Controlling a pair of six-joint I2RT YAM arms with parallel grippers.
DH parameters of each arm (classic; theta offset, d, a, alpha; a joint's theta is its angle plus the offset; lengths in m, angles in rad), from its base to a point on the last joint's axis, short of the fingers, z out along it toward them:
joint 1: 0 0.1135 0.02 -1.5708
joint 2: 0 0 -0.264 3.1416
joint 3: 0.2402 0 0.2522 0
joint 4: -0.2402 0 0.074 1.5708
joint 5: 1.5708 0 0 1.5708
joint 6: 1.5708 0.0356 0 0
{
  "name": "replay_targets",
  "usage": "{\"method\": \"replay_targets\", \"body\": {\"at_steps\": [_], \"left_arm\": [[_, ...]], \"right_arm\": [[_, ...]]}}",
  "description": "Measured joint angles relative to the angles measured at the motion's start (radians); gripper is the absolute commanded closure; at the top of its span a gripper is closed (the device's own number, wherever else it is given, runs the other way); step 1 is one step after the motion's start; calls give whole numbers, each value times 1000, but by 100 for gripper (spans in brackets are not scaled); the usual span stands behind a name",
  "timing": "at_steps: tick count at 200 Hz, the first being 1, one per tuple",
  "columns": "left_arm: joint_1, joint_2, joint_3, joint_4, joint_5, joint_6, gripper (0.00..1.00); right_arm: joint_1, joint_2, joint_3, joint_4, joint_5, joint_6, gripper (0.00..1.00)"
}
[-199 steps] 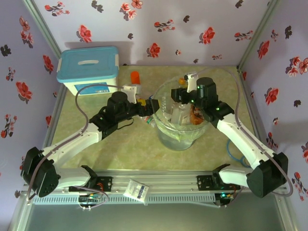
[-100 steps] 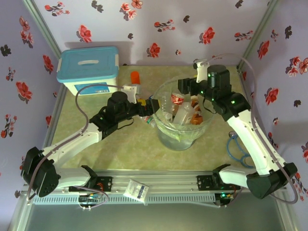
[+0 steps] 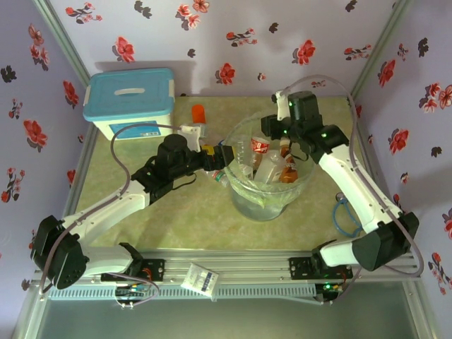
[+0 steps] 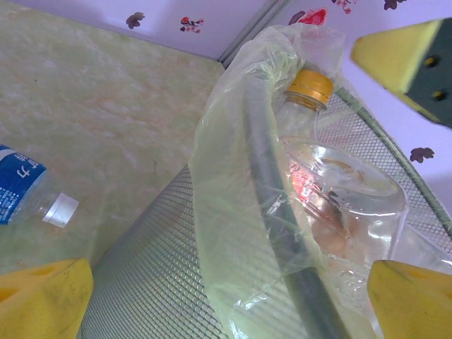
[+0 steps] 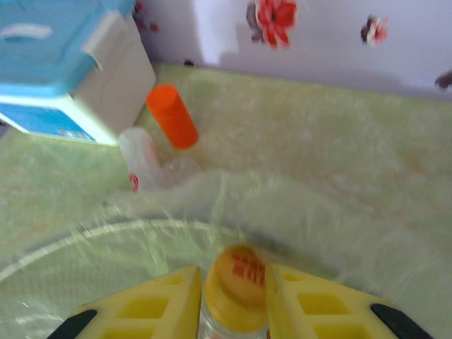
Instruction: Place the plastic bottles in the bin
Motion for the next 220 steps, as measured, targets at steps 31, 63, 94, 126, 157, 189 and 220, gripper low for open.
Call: {"method": "replay_targets", "body": {"at_steps": [31,63,94,126,157,189,220], "left_arm": [[0,15,1,26,0,0,0],[0,23,1,41,1,-1,0],[0,19,1,35,0,0,0],[0,-3,1,0,-11,6,0],[0,-41,6,-60,-32,29,0],[22,-116,8,-144,-62,55,0],[95,-208,8,-233,-119,39,0]], "right_arm": [[0,-40,-123,70,0,36,75],[0,-47,-138,89,0,55,74],[0,-70,-127,62,0,54,67],[0,-103,-59,27,5,50,57],[-1,-161,-28,19,26,50,51],[-6,-193,-28,3,45,47,49],[-14,-207,-38,-5,65,46,48]]}}
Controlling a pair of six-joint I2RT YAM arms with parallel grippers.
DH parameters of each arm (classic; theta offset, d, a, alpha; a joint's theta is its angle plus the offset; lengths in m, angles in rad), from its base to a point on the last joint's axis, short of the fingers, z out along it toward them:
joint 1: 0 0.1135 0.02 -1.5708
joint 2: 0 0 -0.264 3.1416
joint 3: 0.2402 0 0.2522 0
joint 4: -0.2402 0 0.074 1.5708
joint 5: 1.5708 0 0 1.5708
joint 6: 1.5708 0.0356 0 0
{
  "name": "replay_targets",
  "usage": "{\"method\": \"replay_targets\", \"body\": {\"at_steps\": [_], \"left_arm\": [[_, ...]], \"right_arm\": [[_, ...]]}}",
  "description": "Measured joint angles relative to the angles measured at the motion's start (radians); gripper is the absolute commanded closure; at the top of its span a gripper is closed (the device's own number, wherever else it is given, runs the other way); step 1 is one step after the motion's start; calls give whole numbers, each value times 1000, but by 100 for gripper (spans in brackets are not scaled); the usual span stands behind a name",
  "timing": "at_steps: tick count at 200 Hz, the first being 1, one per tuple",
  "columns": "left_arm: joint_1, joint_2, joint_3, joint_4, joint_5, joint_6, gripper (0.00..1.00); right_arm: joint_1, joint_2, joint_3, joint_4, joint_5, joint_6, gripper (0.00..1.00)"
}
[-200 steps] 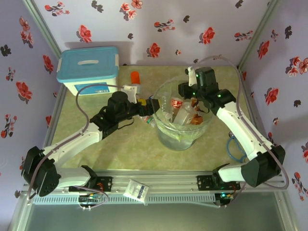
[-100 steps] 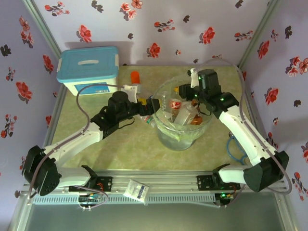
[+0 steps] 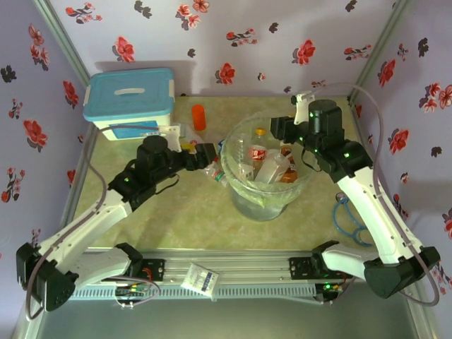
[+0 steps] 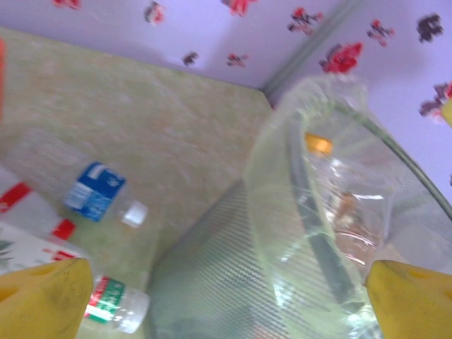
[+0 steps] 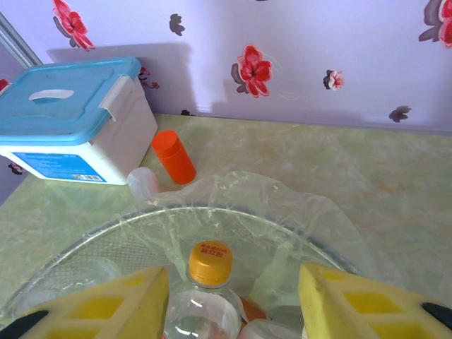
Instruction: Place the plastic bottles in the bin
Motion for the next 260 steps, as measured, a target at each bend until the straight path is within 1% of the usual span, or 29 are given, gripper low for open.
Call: {"method": "replay_targets", "body": {"at_steps": [25,36,50,71,79,101,141,168,188,223,260], "left_arm": [[74,-42,-39,-19,-32,-89,0],[95,-45,-82,-12,-41,-146,0],[102,-38,-156,15,-45,-225,0],[101,4,-291,114,-42,-381,0],[101,29,-340,159,-41,-441,0],[79,99,-397,213,-44,-548,0],[-24,201,-396,343,-89,-695,0],[-55,297,-396,433,-107,-764,0],[-71,354,-396,467,-114,-798,0],[-82,410,-394,511,-117,-840,0],[-108,471,-366,542,-122,-875,0]], "right_arm": [[-4,-18,-18,-7,15,0,45],[-6,-27,-26,-10,21,0,41],[-9,-38,-35,-14,32,0,35],[-10,-61,-57,-19,62,8,26],[-12,-71,-69,-20,74,10,25],[-27,-87,-85,-28,100,23,24],[-35,-101,-88,-36,128,41,23],[-43,-119,-105,-35,146,60,24],[-50,-121,-111,-35,149,69,23],[-56,-139,-139,-35,157,76,23],[-89,-162,-164,-37,161,82,23]]}}
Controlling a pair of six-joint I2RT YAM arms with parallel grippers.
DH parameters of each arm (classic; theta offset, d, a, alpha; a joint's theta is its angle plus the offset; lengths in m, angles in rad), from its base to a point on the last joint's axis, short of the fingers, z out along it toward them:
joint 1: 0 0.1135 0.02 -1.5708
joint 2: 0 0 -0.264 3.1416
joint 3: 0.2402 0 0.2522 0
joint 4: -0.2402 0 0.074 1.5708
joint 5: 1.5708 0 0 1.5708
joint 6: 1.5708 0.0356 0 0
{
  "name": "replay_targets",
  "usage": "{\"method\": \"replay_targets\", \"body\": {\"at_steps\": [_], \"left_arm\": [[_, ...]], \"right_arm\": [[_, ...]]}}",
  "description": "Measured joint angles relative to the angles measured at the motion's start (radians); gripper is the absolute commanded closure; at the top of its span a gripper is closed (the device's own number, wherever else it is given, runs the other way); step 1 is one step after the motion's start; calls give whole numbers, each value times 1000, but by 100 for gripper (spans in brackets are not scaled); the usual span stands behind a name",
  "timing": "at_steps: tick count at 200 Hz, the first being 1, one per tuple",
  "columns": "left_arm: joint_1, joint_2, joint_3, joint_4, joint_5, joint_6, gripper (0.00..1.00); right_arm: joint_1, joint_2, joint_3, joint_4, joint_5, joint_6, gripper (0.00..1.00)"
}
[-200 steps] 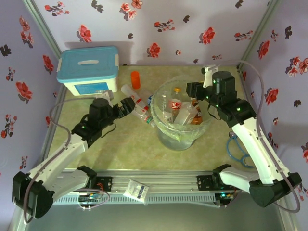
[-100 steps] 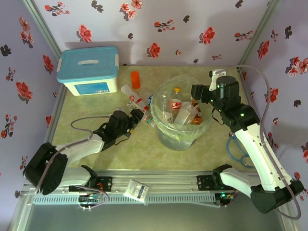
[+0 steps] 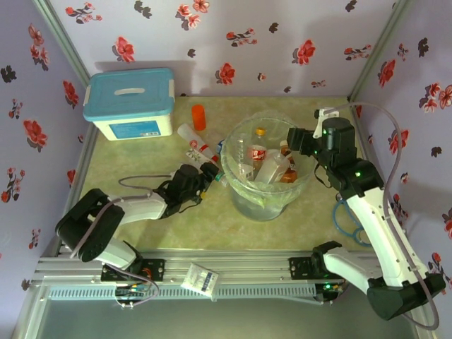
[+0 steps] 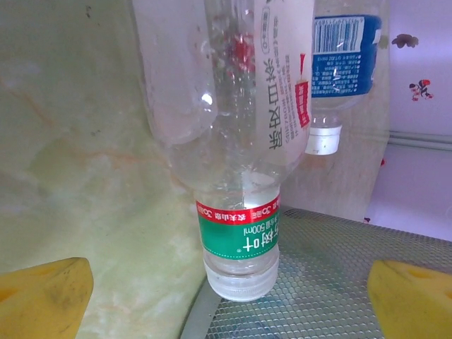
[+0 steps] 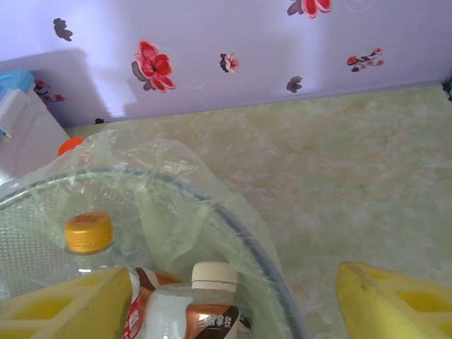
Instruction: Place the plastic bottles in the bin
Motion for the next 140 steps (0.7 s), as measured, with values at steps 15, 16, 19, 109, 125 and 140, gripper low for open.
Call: {"method": "replay_targets", "body": {"at_steps": [15,16,19,109,125,140], "left_arm": [[-12,33,4,28,-1,-16,0],[-13,35,4,31,-1,-17,0],[-15,42,5,36,-1,-20,0],[-29,224,76,251,9,-102,8],[-30,254,82,292,9,-116,11],[-30,266,82,309,5,-131,17]], "right_arm": [[-1,1,0,2,-1,5,24],[-2,1,0,2,-1,5,23],[-3,2,0,2,-1,7,23],[-6,-1,-14,21,-12,38,23],[-8,-6,-14,21,-12,39,22],[-11,-10,-17,21,-12,43,23]]}}
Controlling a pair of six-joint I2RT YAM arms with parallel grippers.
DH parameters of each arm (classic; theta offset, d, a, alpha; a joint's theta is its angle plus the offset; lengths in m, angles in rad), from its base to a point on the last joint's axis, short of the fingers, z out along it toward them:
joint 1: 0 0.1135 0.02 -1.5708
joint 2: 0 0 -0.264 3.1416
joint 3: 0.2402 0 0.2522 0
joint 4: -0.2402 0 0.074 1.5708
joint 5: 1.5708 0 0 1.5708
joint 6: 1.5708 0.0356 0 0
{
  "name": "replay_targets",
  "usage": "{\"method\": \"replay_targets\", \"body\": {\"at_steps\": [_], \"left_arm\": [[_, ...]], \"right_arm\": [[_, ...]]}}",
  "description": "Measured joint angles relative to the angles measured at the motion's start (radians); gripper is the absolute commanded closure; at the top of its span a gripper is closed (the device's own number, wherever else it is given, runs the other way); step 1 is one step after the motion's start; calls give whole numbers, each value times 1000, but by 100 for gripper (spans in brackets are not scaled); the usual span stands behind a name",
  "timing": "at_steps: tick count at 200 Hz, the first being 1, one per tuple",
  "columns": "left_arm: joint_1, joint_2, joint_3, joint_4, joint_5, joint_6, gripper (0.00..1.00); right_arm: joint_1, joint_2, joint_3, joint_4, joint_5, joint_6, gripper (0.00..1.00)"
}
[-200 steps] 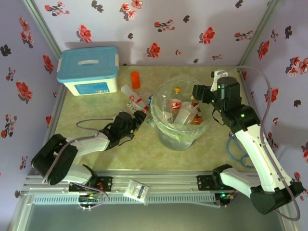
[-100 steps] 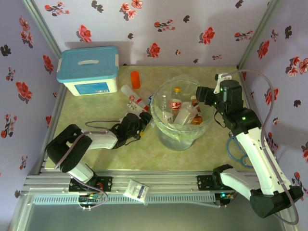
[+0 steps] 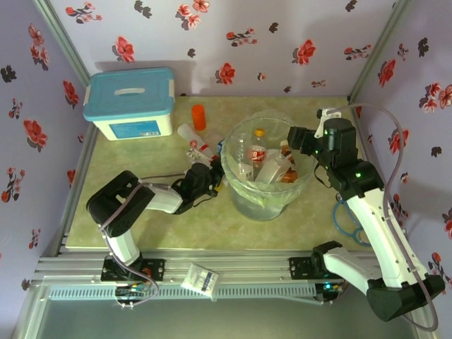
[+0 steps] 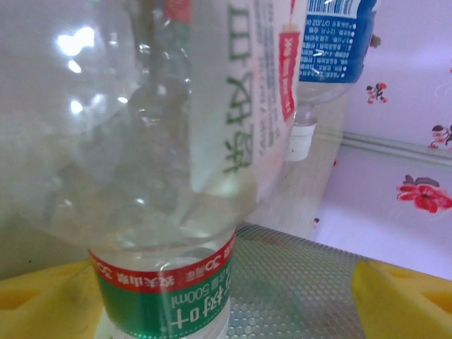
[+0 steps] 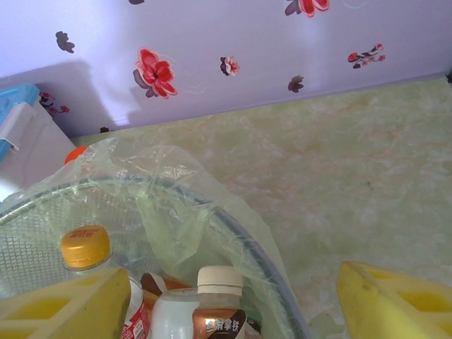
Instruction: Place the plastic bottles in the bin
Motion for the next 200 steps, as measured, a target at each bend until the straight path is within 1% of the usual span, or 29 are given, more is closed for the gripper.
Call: {"method": "replay_targets", "body": {"at_steps": [13,26,56,71,86,90,105,109,127,152,176,195,200], "left_arm": [[0,7,-2,7,-5,-9,22],[0,14,-4,16,-8,-20,26],[0,39,-6,34,-15,-44,47],[0,47,-11,42,-15,-51,53],[0,47,-20,49,-15,-55,55],[0,47,-22,51,-15,-55,58],[0,47,-28,60,-15,-55,61],[0,47,-29,62,-16,-55,63],[0,31,-35,48,-20,-49,63],[0,-59,-38,-69,-40,-13,64],[0,-241,-14,-246,-77,68,68],[0,-373,35,-360,-115,152,68],[0,-410,48,-391,-126,176,71]], "right_arm": [[-2,0,-3,0,0,3,23],[-2,0,-6,0,0,5,23],[-2,0,-7,1,0,6,22],[-3,0,-8,2,0,6,22],[-5,-1,-11,4,0,6,22],[-6,-1,-11,4,0,6,22],[-9,-1,-11,4,0,6,22],[-9,-2,-12,4,0,6,21],[-9,-6,-12,4,0,6,21],[-9,-8,-11,4,-1,6,21],[-12,18,21,5,-23,6,21],[-13,51,67,17,-63,6,21],[-13,63,82,21,-84,6,21]]}}
